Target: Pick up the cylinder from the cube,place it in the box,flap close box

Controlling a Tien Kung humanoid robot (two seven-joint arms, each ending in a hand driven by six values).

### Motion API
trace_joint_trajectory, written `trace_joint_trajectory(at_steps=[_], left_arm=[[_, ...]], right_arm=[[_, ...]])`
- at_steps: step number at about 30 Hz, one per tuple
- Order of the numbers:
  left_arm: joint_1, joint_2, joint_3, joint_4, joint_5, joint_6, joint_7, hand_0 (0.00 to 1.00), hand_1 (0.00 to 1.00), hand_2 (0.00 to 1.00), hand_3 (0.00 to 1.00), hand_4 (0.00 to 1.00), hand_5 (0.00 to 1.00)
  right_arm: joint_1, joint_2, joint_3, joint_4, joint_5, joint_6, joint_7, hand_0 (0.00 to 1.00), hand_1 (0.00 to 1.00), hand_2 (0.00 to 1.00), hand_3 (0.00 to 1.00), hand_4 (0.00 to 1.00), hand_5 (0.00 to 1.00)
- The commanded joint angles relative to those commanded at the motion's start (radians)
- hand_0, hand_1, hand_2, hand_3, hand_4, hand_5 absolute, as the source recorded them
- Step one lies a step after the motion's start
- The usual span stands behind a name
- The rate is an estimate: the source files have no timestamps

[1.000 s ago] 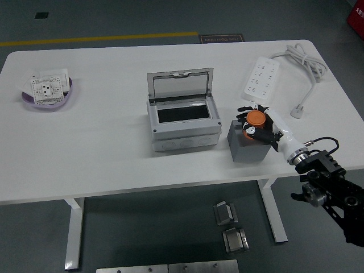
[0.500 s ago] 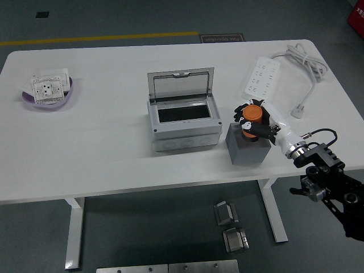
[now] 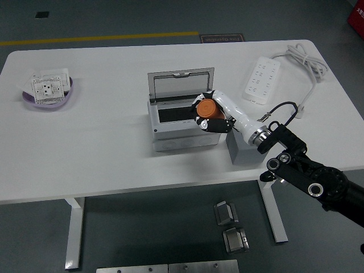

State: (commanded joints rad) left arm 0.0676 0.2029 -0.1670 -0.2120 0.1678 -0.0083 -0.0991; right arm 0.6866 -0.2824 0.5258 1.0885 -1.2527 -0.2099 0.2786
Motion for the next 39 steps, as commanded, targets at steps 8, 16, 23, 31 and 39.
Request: trace_joint_trajectory(at_steps=[8, 16, 23, 31, 39], left_arm=[[-0.006, 0.008, 0.029, 0.001, -0.027, -0.001, 0.000, 0.729, 0.718, 0.660, 0.688, 0.591, 0.233], [-0.013, 0.015, 0.045, -0.001, -0.037, -0.001, -0.001, 0.729, 0.717, 0.659, 0.687, 0.590, 0.242], [-0.021, 0.019, 0.041, -0.003, -0.030, 0.001, -0.002, 0.729, 0.717, 0.659, 0.685, 0.589, 0.243], [-0.028, 0.019, 0.039, -0.006, -0.022, 0.001, -0.003, 0.729, 0.717, 0.657, 0.684, 0.584, 0.240], [-0.031, 0.020, 0.036, -0.008, -0.015, 0.002, -0.003, 0.729, 0.716, 0.656, 0.683, 0.580, 0.238]], right_arm=[[0.170, 0.106, -0.159, -0.124, -0.143, 0.005, -0.028, 0.116, 0.169, 0.345, 0.227, 0.002, 0.002], [0.299, 0.161, -0.278, -0.273, -0.143, 0.012, -0.021, 0.125, 0.172, 0.345, 0.232, 0.002, 0.002], [0.338, 0.180, -0.371, -0.396, -0.055, 0.028, -0.015, 0.145, 0.183, 0.363, 0.274, 0.002, 0.002], [0.348, 0.190, -0.378, -0.475, -0.012, 0.068, -0.020, 0.196, 0.260, 0.469, 0.521, 0.121, 0.002], [0.351, 0.205, -0.342, -0.490, -0.022, 0.103, -0.024, 0.250, 0.361, 0.574, 0.668, 0.297, 0.074]])
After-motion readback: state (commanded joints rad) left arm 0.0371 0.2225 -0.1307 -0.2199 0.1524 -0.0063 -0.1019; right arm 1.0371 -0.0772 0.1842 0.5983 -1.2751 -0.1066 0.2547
